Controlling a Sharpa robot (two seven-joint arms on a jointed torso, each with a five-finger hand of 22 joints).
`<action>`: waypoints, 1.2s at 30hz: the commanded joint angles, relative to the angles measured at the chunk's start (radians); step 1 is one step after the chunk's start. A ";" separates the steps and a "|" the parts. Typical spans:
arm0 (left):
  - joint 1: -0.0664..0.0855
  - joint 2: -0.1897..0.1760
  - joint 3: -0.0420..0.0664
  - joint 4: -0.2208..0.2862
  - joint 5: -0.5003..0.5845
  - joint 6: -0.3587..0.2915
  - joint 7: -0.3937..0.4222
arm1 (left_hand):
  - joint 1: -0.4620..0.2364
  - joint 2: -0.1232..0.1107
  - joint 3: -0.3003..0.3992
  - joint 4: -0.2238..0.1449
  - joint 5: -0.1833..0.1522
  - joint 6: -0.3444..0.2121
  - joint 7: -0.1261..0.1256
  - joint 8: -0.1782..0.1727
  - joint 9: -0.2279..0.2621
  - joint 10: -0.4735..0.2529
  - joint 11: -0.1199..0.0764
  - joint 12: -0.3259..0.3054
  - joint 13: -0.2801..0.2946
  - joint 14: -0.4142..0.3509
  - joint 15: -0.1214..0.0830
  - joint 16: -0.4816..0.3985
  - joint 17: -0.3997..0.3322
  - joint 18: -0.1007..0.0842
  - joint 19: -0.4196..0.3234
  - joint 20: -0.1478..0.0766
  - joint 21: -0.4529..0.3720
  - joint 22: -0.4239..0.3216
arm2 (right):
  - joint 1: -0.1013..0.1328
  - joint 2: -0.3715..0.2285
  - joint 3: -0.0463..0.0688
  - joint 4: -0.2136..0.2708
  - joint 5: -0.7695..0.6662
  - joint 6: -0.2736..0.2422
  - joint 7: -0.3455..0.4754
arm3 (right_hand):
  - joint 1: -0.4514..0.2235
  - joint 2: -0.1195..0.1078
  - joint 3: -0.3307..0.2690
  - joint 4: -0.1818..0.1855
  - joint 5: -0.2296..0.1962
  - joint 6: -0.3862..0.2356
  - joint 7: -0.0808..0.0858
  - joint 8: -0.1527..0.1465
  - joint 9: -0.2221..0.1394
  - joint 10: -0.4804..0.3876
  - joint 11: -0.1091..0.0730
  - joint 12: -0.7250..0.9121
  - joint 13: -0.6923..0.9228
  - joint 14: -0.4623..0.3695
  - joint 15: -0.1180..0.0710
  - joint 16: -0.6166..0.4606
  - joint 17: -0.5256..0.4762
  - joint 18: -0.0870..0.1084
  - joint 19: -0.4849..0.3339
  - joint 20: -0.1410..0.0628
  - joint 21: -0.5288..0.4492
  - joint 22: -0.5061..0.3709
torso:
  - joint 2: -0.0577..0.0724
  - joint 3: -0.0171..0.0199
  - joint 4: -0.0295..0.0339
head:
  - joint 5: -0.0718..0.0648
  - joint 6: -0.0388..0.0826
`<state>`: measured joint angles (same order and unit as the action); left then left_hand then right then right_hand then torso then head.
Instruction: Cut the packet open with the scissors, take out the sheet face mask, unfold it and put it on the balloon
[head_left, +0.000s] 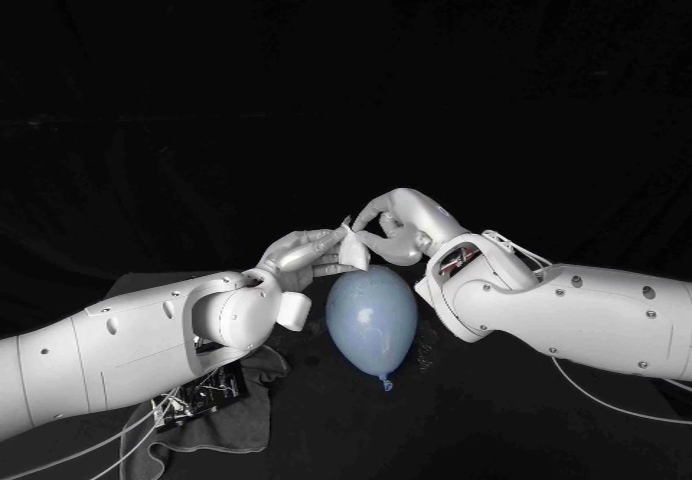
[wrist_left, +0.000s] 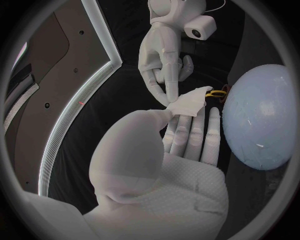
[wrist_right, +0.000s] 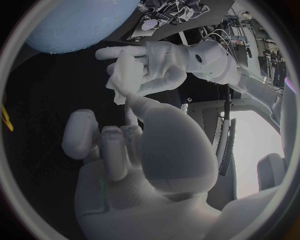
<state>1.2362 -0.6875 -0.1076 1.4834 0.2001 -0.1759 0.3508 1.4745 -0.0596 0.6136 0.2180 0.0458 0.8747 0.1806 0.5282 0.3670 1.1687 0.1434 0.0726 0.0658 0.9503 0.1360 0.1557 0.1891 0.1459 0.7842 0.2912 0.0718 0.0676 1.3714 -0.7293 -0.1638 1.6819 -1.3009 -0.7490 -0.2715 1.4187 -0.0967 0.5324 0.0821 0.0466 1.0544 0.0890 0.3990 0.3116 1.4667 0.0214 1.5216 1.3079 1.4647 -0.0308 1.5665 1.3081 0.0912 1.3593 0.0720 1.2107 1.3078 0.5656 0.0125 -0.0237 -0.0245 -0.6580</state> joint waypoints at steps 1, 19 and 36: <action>0.002 0.001 0.002 0.008 -0.001 0.047 0.022 | -0.012 0.000 -0.007 0.001 0.002 0.004 -0.001 0.003 0.001 -0.011 0.000 0.005 0.001 -0.010 0.002 0.007 0.002 -0.010 -0.008 0.000 0.000 0.001 | -0.002 -0.004 -0.001 -0.008 0.017 -0.014 -0.013 | -0.010 0.009 0.011 -0.003 0.002 0.007 -0.003 0.010 0.004 0.083 -0.009 0.010 0.226 0.106 -0.009 0.004 0.263 -0.015 0.010 0.001 0.009 0.163 | 0.000 -0.0003 0.0001 | -0.001 -0.001; 0.002 -0.006 0.002 0.004 0.007 0.051 0.029 | -0.019 0.004 -0.016 0.006 0.001 0.003 0.000 0.001 0.001 -0.014 0.002 0.005 0.001 -0.021 0.003 0.013 0.007 -0.011 -0.008 0.000 0.001 0.001 | -0.002 -0.037 -0.001 0.016 0.041 -0.055 0.001 | -0.034 0.000 0.041 -0.019 0.002 0.007 -0.007 0.026 0.014 0.086 -0.013 0.015 0.232 0.106 -0.012 0.004 0.263 -0.018 0.018 -0.002 0.028 0.166 | 0.000 0.0003 -0.0005 | 0.000 -0.001; 0.002 0.003 0.002 -0.005 0.019 0.023 0.024 | 0.004 -0.041 -0.089 -0.028 0.001 0.025 -0.024 0.022 0.010 0.001 -0.012 0.017 0.003 -0.031 -0.006 0.060 0.039 -0.001 0.011 -0.001 0.010 0.003 | -0.002 -0.030 -0.001 0.038 0.056 -0.058 0.072 | -0.204 -0.106 -0.104 0.108 0.007 -0.087 0.042 -0.061 -0.023 0.027 0.033 -0.081 0.154 0.093 0.028 -0.003 0.238 0.003 -0.055 0.031 -0.076 0.136 | -0.001 -0.0006 0.0000 | -0.002 0.001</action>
<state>1.2368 -0.6872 -0.1069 1.4775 0.2104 -0.1507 0.3621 1.4743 -0.0960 0.5301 0.1900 0.0461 0.8969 0.1592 0.5455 0.3731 1.1671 0.1375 0.0851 0.0679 0.9251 0.1325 0.2117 0.2265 0.1457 0.7880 0.2874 0.0763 0.0696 1.3694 -0.7618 -0.1649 1.7243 -1.2397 -0.8210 -0.2118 1.2155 -0.1970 0.4329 0.1916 0.0507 0.9731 0.1305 0.3438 0.2897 1.4637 0.0474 1.4438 1.3079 1.4648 -0.0086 1.5642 1.3081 0.0907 1.3125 0.1036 1.1380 1.3077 0.5655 0.0122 -0.0242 -0.0260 -0.6572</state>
